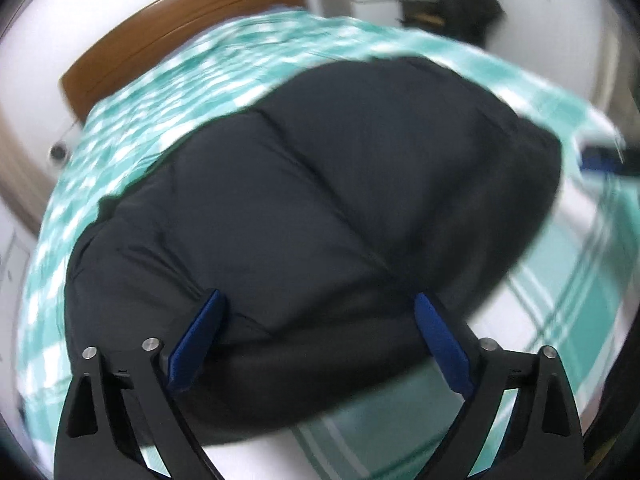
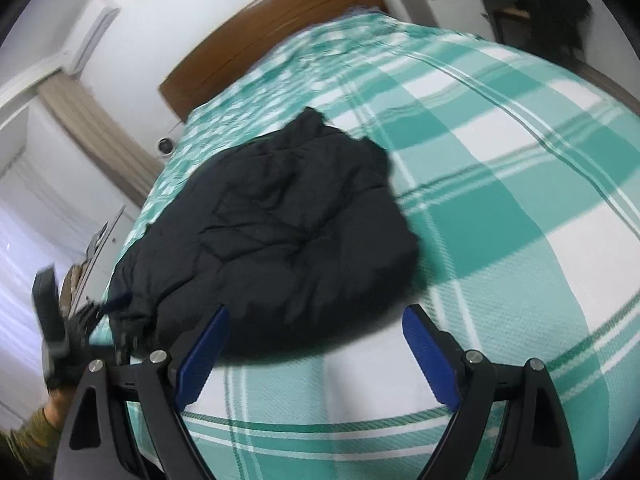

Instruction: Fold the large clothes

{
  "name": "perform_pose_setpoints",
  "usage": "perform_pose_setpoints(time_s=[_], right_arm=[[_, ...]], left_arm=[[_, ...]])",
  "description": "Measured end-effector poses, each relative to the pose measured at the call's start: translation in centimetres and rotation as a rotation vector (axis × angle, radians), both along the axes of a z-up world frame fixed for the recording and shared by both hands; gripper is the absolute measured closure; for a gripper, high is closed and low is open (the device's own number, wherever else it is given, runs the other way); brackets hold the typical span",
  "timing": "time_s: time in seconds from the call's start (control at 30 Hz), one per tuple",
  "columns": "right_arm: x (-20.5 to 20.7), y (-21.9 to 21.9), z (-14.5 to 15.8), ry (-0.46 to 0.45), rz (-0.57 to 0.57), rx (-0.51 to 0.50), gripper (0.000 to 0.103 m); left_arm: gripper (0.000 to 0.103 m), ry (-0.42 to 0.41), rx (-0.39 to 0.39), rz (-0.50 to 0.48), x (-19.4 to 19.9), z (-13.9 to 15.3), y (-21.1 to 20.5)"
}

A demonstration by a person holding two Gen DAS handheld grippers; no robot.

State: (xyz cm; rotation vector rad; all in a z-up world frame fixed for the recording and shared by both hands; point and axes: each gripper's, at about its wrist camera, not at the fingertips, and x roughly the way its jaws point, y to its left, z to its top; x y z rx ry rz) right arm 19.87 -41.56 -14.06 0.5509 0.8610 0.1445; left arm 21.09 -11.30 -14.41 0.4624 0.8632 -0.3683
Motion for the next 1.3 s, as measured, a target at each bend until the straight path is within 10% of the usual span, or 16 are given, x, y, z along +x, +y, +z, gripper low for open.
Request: perform_pose_setpoints(time_s=[0.1,0.33,0.53,0.57,0.6,0.63,0.7,0.97,1.13,1.3], right_arm=[[0.0,-1.4,-0.2,0.000,-0.042,0.050,0.013],[3.9,-2.9,-1.4,-0.006,-0.048,0.149,0.011],[8.6,-2.3,-5.6,0.069,-0.067,0.357,0.011],[8.9,-1.9,-5.8,0.064,-0.064,0.375,0.015],[9.3,-1.5,-6.0,0.064,-0.032,0.424,0.052],[9.6,-1.3,-6.3,0.073,-0.025,0.480,0.066],[9.3,-1.4,-5.6,0.051,-0.053,0.521,0.077],[9.2,6.6,6.7,-0.199,0.153,0.338,0.079],[9.5,12.4,12.2,-0.304,0.289,0.112,0.079],[9.2,17.5,15.4,-0.344,0.377,-0.060,0.079]], left_arm=[[0.007,0.001,0.031,-0.030,-1.0,0.1,-0.8],[0.004,0.011,-0.368,-0.080,0.5,6.2,-0.3],[0.003,0.162,-0.260,-0.187,3.7,0.8,-4.1],[0.003,0.179,-0.262,-0.192,4.0,0.1,-4.2],[0.002,0.205,-0.295,-0.186,4.3,-0.1,-3.8],[0.002,0.220,-0.320,-0.179,4.5,-0.2,-3.4],[0.002,0.260,-0.391,-0.169,5.1,-0.1,-2.5],[0.001,0.266,-0.434,-0.178,5.4,0.0,-1.9],[0.003,0.368,-0.699,-0.136,5.5,3.3,4.2],[0.002,0.255,-0.875,0.023,3.0,8.1,16.4]])
